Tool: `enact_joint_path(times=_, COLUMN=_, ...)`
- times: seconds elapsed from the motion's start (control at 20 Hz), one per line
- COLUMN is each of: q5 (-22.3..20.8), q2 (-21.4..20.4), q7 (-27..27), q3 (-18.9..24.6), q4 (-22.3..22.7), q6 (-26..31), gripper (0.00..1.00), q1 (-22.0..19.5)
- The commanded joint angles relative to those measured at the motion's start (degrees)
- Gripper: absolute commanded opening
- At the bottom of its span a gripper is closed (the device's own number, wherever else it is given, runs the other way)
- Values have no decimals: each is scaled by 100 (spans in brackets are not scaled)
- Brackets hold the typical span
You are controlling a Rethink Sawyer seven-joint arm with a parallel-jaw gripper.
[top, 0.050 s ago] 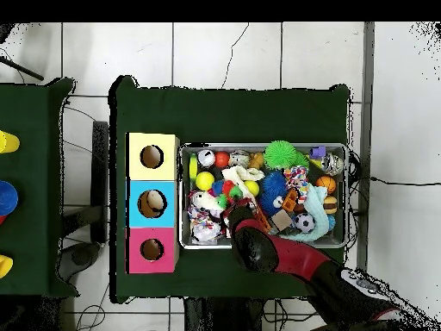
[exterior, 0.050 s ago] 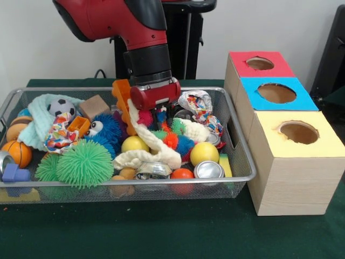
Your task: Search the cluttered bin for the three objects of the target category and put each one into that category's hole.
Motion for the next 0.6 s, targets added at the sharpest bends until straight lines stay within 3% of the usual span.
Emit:
enact_joint_path(times=0.05, q5=-2, q2=833, q7=1327, q3=16, q4=-201, q6=386, gripper=100, q1=30)
enact_joint_path(times=0.6, q5=-23, q2=810, q7=1285, q3=192, q4=-195, q6=417, gripper=100, q1=-123)
